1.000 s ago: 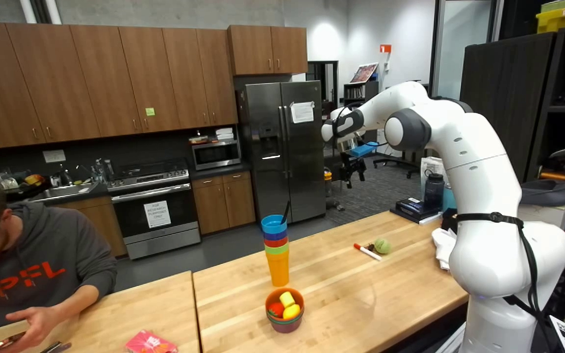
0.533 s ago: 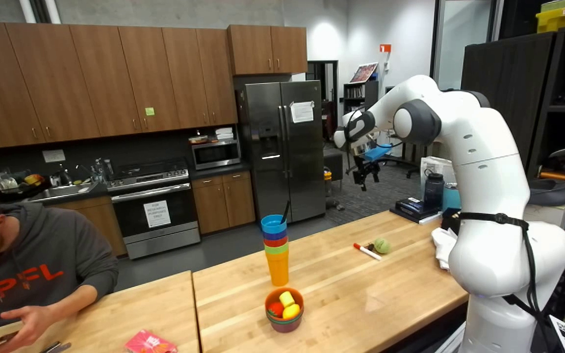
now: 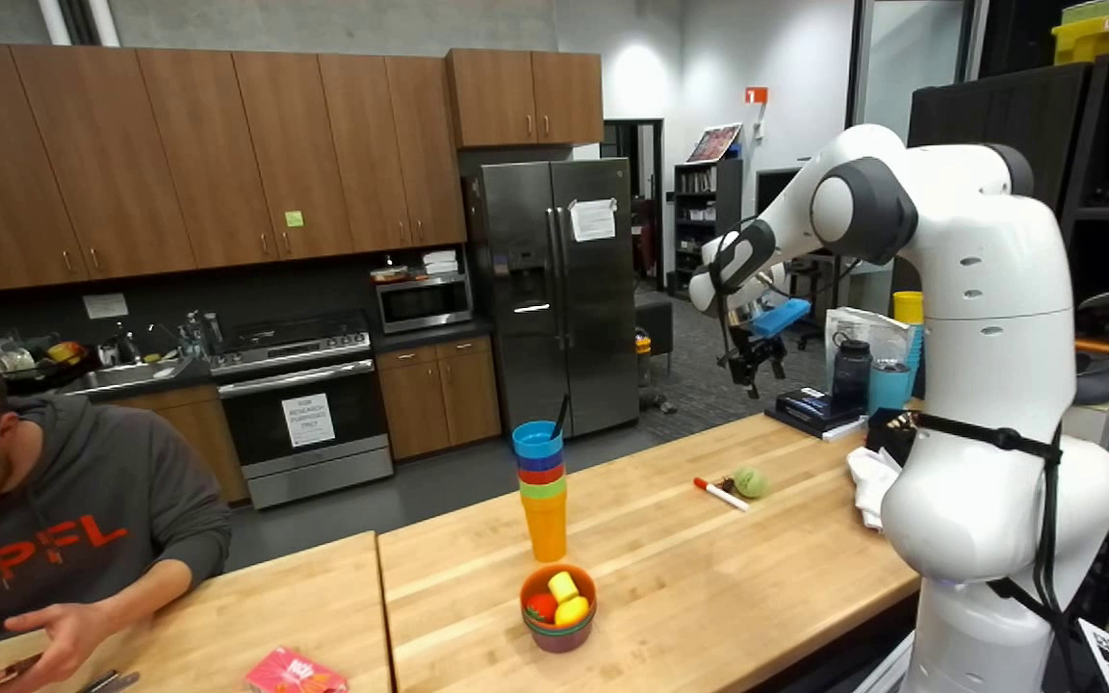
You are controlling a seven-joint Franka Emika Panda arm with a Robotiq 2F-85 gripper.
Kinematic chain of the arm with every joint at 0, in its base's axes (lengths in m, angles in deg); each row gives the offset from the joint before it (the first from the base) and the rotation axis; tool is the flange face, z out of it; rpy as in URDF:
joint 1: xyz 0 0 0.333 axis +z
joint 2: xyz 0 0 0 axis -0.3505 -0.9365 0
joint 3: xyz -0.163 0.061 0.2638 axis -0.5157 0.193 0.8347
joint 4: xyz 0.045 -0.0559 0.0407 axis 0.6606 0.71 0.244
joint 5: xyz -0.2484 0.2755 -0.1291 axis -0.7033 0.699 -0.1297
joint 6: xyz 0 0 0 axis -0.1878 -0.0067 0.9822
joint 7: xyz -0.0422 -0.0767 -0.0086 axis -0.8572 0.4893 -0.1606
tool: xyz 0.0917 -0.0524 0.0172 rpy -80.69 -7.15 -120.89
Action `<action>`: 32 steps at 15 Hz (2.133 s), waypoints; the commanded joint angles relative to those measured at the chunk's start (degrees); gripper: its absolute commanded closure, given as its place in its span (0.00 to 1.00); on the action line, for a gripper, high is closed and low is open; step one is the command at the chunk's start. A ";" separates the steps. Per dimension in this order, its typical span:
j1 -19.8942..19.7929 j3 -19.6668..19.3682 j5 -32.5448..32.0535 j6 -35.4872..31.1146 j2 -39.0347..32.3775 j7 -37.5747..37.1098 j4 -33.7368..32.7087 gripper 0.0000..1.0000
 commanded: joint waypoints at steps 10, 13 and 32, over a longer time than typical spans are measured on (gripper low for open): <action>1.43 -0.32 -2.81 -0.77 3.24 -4.02 7.15 0.00; 1.43 -0.33 -2.81 -0.78 3.25 -4.02 7.15 0.00; -0.97 -2.16 3.89 -8.56 -5.69 -6.43 7.12 0.00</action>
